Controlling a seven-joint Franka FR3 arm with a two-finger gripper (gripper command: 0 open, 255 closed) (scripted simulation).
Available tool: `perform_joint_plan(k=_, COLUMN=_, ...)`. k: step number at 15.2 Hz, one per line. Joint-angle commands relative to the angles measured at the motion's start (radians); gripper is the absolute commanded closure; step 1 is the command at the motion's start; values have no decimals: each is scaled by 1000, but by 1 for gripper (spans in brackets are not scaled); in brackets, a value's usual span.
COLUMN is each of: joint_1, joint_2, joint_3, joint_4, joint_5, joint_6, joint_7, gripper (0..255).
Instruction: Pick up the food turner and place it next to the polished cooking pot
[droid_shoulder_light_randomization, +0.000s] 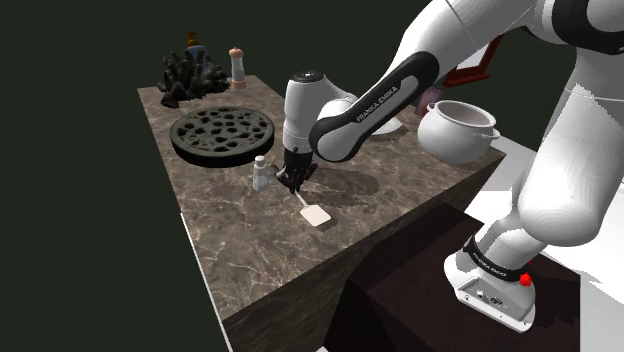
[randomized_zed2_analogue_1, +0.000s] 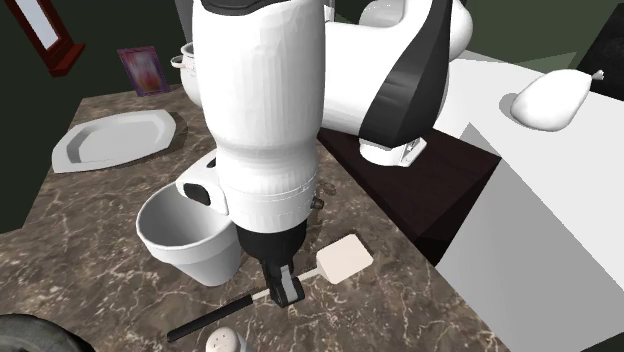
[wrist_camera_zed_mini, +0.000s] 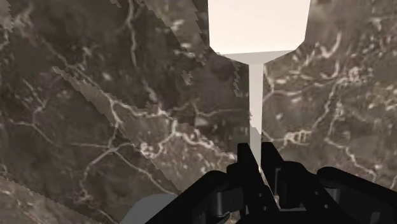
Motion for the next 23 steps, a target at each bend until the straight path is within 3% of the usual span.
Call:
perform_joint_plan(k=1, joint_1=0, joint_2=0, joint_3=0, joint_4=0, joint_5=0, joint_6=0, joint_7=0, gripper=255)
perform_joint_plan(k=6, joint_1=0, joint_2=0, joint_3=0, joint_4=0, joint_5=0, joint_6=0, joint_7=0, gripper=255)
perform_joint_plan(k=23, joint_1=-17, joint_2=-165, joint_3=26, joint_4=57, joint_5=105, joint_6=-209, joint_7=-79, gripper=255)
